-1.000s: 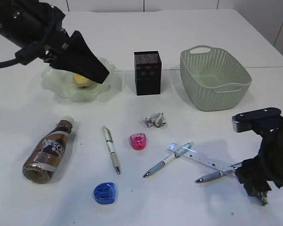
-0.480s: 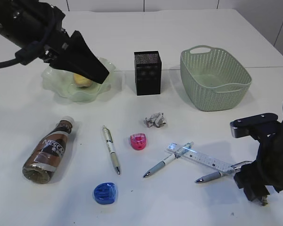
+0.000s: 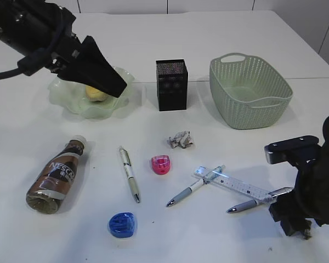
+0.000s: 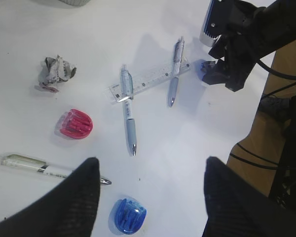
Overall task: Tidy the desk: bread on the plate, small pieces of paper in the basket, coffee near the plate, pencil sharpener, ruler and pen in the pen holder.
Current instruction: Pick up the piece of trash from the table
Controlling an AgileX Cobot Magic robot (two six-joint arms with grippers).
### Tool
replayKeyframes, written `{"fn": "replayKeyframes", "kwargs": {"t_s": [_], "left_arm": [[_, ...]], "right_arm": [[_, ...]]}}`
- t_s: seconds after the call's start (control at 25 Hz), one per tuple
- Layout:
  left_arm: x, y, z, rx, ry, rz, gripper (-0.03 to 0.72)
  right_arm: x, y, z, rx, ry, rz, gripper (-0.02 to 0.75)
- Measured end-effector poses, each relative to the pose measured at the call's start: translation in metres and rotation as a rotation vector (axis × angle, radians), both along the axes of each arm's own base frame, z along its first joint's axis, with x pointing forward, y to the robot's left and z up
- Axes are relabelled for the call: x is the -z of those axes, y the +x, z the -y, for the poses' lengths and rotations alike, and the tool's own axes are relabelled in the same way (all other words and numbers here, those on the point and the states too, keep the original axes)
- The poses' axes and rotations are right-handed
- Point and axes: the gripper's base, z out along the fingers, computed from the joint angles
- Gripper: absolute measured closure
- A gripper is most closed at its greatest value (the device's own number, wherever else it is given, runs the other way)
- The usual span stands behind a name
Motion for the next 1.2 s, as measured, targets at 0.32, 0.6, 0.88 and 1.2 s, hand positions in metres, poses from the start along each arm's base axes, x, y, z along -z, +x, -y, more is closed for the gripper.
{"fn": "replayKeyframes", "kwargs": {"t_s": [0.32, 0.6, 0.88, 1.2], "left_arm": [[0.0000, 0.0000, 0.0000, 0.000, 0.000, 0.000, 0.222], [0.0000, 0.0000, 0.0000, 0.000, 0.000, 0.000, 0.223], [0.0000, 0.0000, 0.0000, -0.001, 0.000, -0.001, 0.223], [0.0000, 0.0000, 0.0000, -0.001, 0.000, -0.001, 0.225]], "right_arm": [[0.0000, 0.0005, -0.0001, -0.001, 0.001, 0.005, 0.220], [0.0000, 0.0005, -0.0001, -0.001, 0.001, 0.005, 0.220], [0.0000, 0.0006, -0.0001, 0.000, 0.001, 0.006, 0.220], [0.0080, 0.0008, -0.0002, 0.000, -0.006, -0.022, 0.221]]}}
